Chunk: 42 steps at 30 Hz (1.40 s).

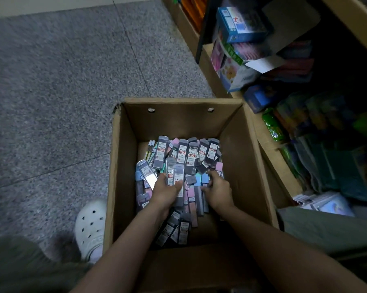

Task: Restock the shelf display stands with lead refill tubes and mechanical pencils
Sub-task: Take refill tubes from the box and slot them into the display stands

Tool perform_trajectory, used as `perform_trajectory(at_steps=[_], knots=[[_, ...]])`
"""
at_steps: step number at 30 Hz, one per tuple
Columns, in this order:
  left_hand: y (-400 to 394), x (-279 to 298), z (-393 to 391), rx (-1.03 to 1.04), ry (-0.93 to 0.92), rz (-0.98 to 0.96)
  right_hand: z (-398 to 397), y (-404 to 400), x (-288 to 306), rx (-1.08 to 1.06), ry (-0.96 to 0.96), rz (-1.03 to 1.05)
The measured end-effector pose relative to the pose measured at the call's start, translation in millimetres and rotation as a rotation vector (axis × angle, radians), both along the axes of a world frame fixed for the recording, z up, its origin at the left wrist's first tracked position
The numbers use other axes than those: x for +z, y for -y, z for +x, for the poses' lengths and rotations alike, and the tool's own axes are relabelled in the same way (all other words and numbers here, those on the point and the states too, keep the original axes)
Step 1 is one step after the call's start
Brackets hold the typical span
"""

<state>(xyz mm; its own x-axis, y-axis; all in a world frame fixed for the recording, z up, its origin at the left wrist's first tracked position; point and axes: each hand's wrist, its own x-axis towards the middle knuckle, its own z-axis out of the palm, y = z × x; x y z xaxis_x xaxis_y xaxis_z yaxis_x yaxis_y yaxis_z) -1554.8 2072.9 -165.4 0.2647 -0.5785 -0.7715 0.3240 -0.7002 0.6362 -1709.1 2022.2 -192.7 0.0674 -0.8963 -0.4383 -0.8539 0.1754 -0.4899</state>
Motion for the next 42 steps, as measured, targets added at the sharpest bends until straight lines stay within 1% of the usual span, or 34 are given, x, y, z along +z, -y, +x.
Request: perform_trajectory(at_steps=[3,6,9,12,14,15,16,18,20,23,27,31,34,37,42], knots=[[0.0,13.5,4.3,-0.073,0.046,-0.048,-3.4,-1.2,14.3,-0.053,0.04,-0.047],[9.6,45.4,9.8,-0.192,0.09,-0.142,-4.2,10.5,47.5,-0.027,0.156,-0.091],[34.0,88.3,16.6,-0.371,0.239,-0.276,-1.0,31.6,108.5,0.065,0.281,-0.177],[63.5,158.8,24.2,-0.642,0.385,-0.449,-1.6,51.0,182.7,0.117,0.395,-0.343],[78.9,204.5,24.5,-0.82,0.437,-0.533,-9.7,57.0,230.9,0.162,0.421,-0.474],[84.8,223.8,22.5,-0.868,0.44,-0.573,-16.0,57.9,253.0,0.167,0.437,-0.532],[89.9,241.3,18.7,-0.872,0.419,-0.615,-23.2,57.5,273.3,0.159,0.457,-0.58],[99.5,269.4,6.7,-0.804,0.357,-0.714,-39.8,54.9,306.8,0.126,0.479,-0.658],[107.3,292.3,-10.6,-0.745,0.281,-0.79,-56.8,54.0,334.1,0.098,0.436,-0.728],[119.7,312.3,-38.8,-0.722,0.153,-0.871,-84.7,57.5,370.0,0.036,0.398,-0.818],[132.7,320.3,-68.7,-0.726,0.037,-0.907,-127.8,67.8,422.4,-0.028,0.215,-0.977],[145.4,319.3,-86.2,-0.7,-0.114,-0.842,-170.6,87.1,463.3,-0.135,0.017,-1.116],[156.8,316.8,-92.6,-0.699,-0.167,-0.789,-193.1,105.6,469.2,-0.218,-0.088,-1.147],[169.5,314.3,-95.1,-0.668,-0.221,-0.763,-202.7,121.8,458.0,-0.241,-0.173,-1.107],[182.7,304.6,-95.7,-0.651,-0.257,-0.795,-207.3,139.4,430.7,-0.229,-0.22,-1.098]])
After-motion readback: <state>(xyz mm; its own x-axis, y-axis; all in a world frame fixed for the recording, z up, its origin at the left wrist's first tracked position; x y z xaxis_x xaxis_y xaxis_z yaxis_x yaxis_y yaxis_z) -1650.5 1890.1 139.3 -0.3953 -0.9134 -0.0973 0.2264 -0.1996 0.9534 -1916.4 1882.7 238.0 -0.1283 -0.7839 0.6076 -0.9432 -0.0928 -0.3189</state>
